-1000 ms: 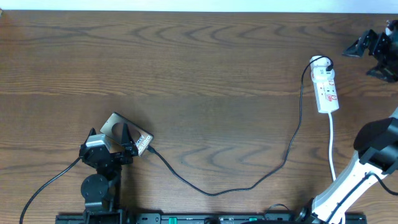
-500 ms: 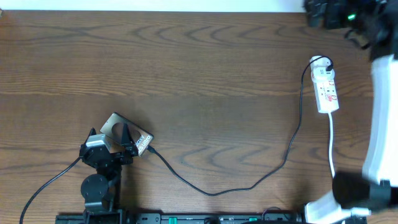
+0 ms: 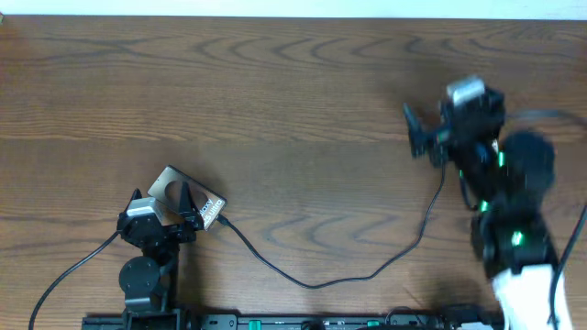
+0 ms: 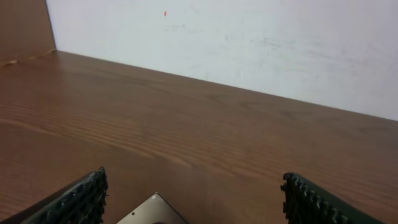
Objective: Plug charger to phone and switch on socket
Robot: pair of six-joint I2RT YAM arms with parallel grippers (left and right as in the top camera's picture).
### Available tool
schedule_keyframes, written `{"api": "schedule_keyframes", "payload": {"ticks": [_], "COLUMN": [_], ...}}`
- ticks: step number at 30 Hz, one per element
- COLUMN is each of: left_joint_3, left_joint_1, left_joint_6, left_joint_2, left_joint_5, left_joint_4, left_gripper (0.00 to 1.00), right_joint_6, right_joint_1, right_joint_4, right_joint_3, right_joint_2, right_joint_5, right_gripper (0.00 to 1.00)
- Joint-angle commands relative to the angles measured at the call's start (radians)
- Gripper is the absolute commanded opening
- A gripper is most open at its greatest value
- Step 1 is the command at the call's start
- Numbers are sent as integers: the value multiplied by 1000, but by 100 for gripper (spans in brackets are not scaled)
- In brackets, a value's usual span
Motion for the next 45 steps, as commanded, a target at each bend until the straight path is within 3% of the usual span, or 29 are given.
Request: {"api": "schedule_keyframes", "payload": {"ticks": [1, 7, 18, 24, 28, 33, 45], "left_joint_3": [-15, -15, -15, -15, -15, -15, -15], "left_joint_1": [-3, -3, -3, -3, -3, -3, -3], "left_joint_6": [13, 13, 13, 13, 13, 13, 13], "left_joint_2": [-6, -6, -6, -6, -6, -6, -6], "left_joint_5": [-14, -14, -14, -14, -14, -14, -14], "left_joint_4": [-43, -43, -43, -43, -43, -43, -43], "left_gripper": [88, 88, 88, 88, 88, 88, 88], "right_joint_6": [-19, -42, -42, -37, 36, 374, 338], "right_joint_1": [1, 1, 1, 1, 0, 0, 0], "right_joint_4": [117, 254, 266, 81, 22, -45, -48], "right_joint_3": [-221, -484, -752, -768, -768, -768, -768], "right_joint_2": [-183, -444, -774, -905, -905, -905, -905], "right_joint_5": [-13, -13, -13, 1, 80, 348, 335], "right_gripper": [99, 99, 99, 99, 99, 99, 99]}}
